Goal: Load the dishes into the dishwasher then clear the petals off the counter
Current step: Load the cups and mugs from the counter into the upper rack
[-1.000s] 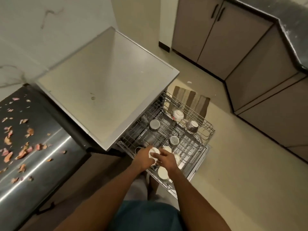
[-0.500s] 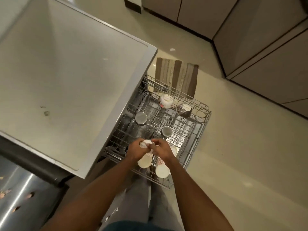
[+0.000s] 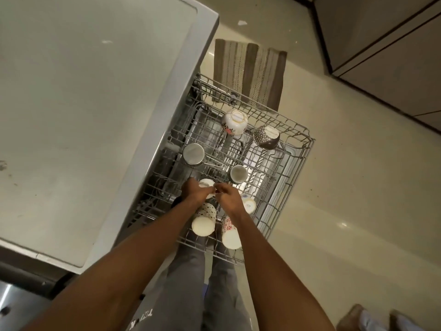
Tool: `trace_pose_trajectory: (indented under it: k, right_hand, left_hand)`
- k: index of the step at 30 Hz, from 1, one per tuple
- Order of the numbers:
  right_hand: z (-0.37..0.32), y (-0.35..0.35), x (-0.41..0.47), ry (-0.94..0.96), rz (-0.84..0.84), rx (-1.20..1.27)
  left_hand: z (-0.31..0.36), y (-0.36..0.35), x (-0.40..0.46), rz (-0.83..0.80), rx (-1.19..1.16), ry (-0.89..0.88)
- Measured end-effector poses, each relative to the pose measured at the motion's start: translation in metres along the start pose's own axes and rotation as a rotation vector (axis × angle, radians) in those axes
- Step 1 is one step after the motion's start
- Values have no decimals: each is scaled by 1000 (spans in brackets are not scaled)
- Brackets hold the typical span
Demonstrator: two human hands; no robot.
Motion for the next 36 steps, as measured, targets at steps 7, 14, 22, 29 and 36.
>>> trace_pose_trajectory:
  k: [7,14,22,29,36]
  right_hand:
    - [12,-6,26,-63,31,-49]
    - [19,-6,34,-68,92,-86]
    - [16,-5,34,-65,122,-114]
    - [14,5,13,-44,133,-51]
    - [0,19,-33,-41,175,233]
  left_hand:
    - [10,2,26,-23,180,-99]
    - [15,-2,23,7,329,-158]
    - [14,-15,18,58,406,-217]
    - [31,0,-3,81,408,-192]
    - [40,36,-33,92,218,-241]
Point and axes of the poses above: each hand's wrist, its own x-axis towards the middle knuckle, its own y-axis out of the back of the hand, z = x × y, the point moved 9 cm from there along x, towards the middle knuckle, and after that the axes turned 3 degrees about -y, right-handed, at the moved point
